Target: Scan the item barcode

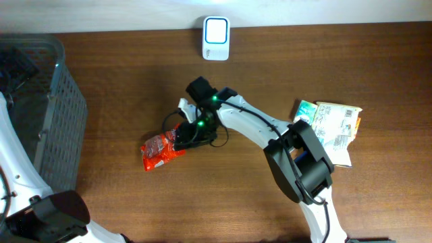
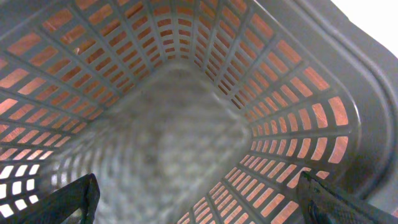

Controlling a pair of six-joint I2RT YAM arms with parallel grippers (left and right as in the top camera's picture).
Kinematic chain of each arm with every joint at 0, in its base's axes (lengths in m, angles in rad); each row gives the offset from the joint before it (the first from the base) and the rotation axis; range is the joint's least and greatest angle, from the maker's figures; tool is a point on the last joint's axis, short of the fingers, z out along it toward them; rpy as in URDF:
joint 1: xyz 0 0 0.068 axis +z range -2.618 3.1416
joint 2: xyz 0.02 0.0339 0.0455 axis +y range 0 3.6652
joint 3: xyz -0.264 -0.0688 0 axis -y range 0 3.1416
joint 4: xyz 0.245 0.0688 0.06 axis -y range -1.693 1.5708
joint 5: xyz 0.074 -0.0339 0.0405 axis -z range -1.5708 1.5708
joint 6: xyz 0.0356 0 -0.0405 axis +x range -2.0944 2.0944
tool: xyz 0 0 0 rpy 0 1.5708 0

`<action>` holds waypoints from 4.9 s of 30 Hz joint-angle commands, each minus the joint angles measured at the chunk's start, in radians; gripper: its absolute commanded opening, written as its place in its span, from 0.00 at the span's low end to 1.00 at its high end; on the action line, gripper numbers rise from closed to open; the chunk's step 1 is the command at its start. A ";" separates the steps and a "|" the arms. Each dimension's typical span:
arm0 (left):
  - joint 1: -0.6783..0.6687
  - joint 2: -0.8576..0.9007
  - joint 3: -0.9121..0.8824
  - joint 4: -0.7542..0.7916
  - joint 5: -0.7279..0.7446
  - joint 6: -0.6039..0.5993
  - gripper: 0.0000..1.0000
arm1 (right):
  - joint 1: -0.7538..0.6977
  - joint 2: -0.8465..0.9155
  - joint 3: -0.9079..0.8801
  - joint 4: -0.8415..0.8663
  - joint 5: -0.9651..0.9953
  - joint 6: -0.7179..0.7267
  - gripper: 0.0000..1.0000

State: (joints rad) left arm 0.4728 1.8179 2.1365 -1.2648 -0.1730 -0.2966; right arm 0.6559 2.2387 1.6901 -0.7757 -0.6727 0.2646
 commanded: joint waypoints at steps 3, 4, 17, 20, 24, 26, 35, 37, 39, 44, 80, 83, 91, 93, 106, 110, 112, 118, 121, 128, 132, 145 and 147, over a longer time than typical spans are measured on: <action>0.002 -0.001 -0.001 0.002 -0.004 -0.010 0.99 | -0.001 -0.007 0.003 0.014 -0.034 0.010 0.40; 0.002 -0.001 -0.001 0.002 -0.004 -0.010 0.99 | 0.000 -0.007 0.003 0.014 -0.034 0.010 0.29; 0.002 -0.001 -0.001 0.002 -0.004 -0.010 0.99 | -0.236 -0.056 0.063 -0.256 0.427 -0.438 0.04; 0.002 -0.001 -0.001 0.002 -0.004 -0.010 0.99 | -0.290 -0.056 0.066 -0.255 0.352 -0.439 0.40; 0.002 -0.001 -0.001 0.002 -0.004 -0.010 0.99 | -0.330 -0.056 0.068 -0.288 0.048 -0.375 0.47; 0.002 -0.001 -0.001 0.002 -0.004 -0.010 0.99 | -0.321 -0.056 0.066 -0.348 -0.146 -0.375 0.52; 0.002 -0.001 -0.001 0.002 -0.004 -0.010 0.99 | -0.183 -0.055 -0.040 -0.292 -0.085 -0.262 0.73; 0.002 -0.001 -0.001 0.002 -0.004 -0.010 0.99 | -0.163 -0.055 -0.069 -0.233 -0.054 -0.206 0.73; 0.002 -0.001 -0.001 0.002 -0.004 -0.010 0.99 | -0.144 -0.055 -0.093 -0.190 -0.012 -0.126 0.73; 0.002 -0.001 -0.001 0.002 -0.004 -0.010 0.99 | -0.106 -0.055 -0.142 -0.075 0.062 0.049 0.71; 0.002 -0.001 -0.001 0.002 -0.004 -0.010 0.99 | 0.175 -0.169 -0.097 -0.320 1.192 0.085 0.04; 0.002 -0.001 -0.001 0.002 -0.004 -0.010 0.99 | 0.229 -0.165 -0.097 -0.296 1.233 0.085 0.04; 0.002 -0.001 -0.001 0.002 -0.004 -0.010 0.99 | 0.394 -0.166 -0.097 -0.275 1.246 -0.028 0.34; 0.002 -0.001 -0.001 0.002 -0.004 -0.010 0.99 | 0.421 -0.166 -0.097 -0.273 1.246 -0.051 0.61; 0.002 -0.001 -0.001 0.002 -0.004 -0.010 0.99 | 0.190 -0.324 0.000 -0.285 0.964 -0.048 0.63; 0.002 -0.001 -0.001 0.002 -0.004 -0.010 0.99 | 0.014 -0.372 -0.001 -0.288 0.688 -0.052 0.69; 0.002 -0.001 -0.001 0.002 -0.004 -0.010 0.99 | -0.035 -0.365 -0.003 -0.292 0.574 -0.057 0.68; 0.002 -0.001 -0.001 0.002 -0.004 -0.010 0.99 | -0.069 -0.362 -0.005 -0.320 0.526 -0.077 0.69; 0.002 -0.001 -0.001 0.002 -0.004 -0.010 0.99 | -0.069 -0.362 -0.005 -0.343 0.526 -0.077 0.69; 0.002 -0.001 -0.001 0.002 -0.004 -0.010 0.99 | -0.069 -0.362 -0.005 -0.356 0.526 -0.045 0.70; 0.002 -0.001 -0.001 0.002 -0.004 -0.010 0.99 | -0.069 -0.334 -0.005 -0.359 0.463 0.006 0.70; 0.002 -0.001 -0.001 0.002 -0.004 -0.010 0.99 | -0.002 -0.098 -0.005 -0.023 0.258 0.022 0.70; 0.002 -0.001 -0.001 0.002 -0.004 -0.010 0.99 | -0.002 -0.074 -0.005 0.015 0.257 0.044 0.70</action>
State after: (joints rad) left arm 0.4728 1.8179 2.1365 -1.2648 -0.1734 -0.2966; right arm 0.6533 2.1284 1.6775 -0.7853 -0.3969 0.2764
